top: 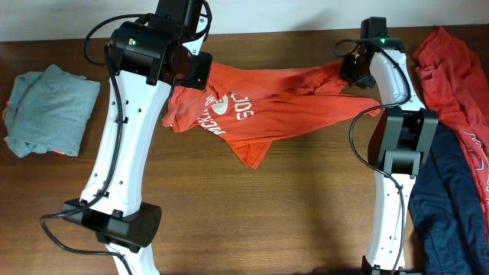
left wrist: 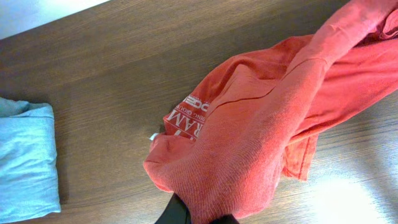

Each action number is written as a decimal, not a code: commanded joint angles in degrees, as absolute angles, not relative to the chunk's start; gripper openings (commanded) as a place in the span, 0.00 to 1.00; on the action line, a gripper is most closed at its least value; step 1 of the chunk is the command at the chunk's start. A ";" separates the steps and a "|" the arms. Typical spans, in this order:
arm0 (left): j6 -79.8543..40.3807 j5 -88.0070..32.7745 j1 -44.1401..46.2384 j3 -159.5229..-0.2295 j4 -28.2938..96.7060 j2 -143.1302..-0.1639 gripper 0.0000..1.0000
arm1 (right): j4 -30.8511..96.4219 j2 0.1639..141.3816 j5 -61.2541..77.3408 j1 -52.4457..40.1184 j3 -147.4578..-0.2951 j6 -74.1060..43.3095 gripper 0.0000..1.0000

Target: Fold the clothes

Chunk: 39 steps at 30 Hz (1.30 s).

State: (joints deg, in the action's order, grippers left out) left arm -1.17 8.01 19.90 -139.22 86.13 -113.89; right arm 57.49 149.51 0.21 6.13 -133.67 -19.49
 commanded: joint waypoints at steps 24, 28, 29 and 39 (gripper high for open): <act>-1.72 9.23 20.05 -138.93 85.95 -112.97 0.01 | 88.07 149.08 -6.13 20.29 -162.80 -16.21 0.35; -1.72 10.55 20.03 -138.93 86.00 -112.97 0.01 | 85.19 149.25 -0.51 19.92 -162.54 -12.49 0.42; -1.74 10.52 19.99 -138.93 85.97 -112.97 0.01 | 84.40 149.36 0.93 19.79 -162.54 -11.62 0.44; -1.74 10.55 19.97 -138.93 85.95 -113.01 0.01 | 78.89 152.20 4.23 14.52 -161.42 -2.92 0.56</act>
State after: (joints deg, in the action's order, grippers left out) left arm -1.17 9.47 19.90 -139.20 86.13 -113.89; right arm 79.13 150.02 2.55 17.06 -161.84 -7.68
